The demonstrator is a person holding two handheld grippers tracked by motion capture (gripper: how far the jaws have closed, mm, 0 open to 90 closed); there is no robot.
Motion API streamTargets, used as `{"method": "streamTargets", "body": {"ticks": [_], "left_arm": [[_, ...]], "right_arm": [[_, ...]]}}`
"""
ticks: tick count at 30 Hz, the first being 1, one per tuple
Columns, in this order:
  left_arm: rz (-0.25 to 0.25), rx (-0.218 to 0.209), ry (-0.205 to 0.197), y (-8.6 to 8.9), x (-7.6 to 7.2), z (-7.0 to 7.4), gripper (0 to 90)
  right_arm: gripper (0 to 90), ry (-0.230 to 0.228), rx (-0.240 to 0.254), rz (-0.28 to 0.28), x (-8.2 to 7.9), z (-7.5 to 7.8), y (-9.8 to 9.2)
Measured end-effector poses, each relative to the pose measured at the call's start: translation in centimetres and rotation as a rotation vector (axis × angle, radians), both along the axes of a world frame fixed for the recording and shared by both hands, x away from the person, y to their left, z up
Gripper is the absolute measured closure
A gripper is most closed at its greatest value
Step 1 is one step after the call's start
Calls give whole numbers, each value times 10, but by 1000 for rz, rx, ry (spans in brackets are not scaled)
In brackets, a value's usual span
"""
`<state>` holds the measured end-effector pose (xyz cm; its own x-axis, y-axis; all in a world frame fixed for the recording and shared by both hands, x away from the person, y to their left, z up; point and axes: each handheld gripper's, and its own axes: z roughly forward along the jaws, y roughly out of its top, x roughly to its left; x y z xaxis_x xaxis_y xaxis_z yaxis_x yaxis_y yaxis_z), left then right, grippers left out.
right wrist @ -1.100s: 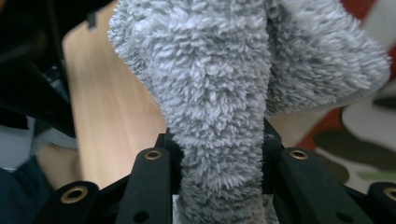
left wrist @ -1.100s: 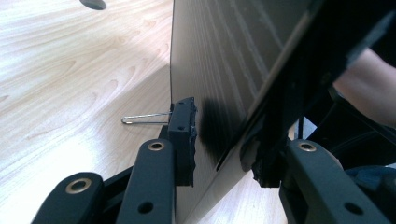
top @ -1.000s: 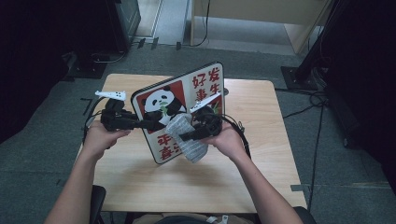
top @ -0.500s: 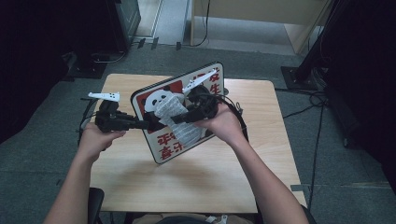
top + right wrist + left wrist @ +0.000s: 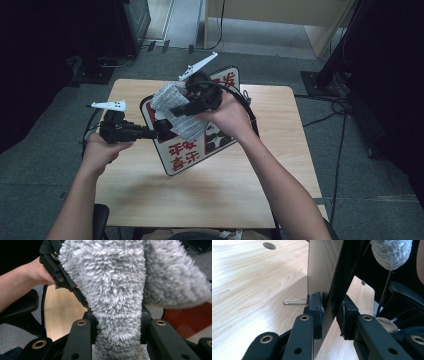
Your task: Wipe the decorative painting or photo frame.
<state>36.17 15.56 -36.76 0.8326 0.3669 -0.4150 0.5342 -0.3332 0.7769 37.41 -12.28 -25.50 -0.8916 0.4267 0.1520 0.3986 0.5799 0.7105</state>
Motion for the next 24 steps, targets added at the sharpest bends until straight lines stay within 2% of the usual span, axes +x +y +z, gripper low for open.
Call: {"method": "streamTargets", "body": {"ticks": [4, 24], "left_arm": [[-10, 1, 1, 0, 0, -1, 762], [-26, 9, -8, -2, 0, 0, 765]], "right_arm": [[668, 5, -22, 1, 4, -5, 6], [667, 54, -3, 9, 6, -25, 1]]}}
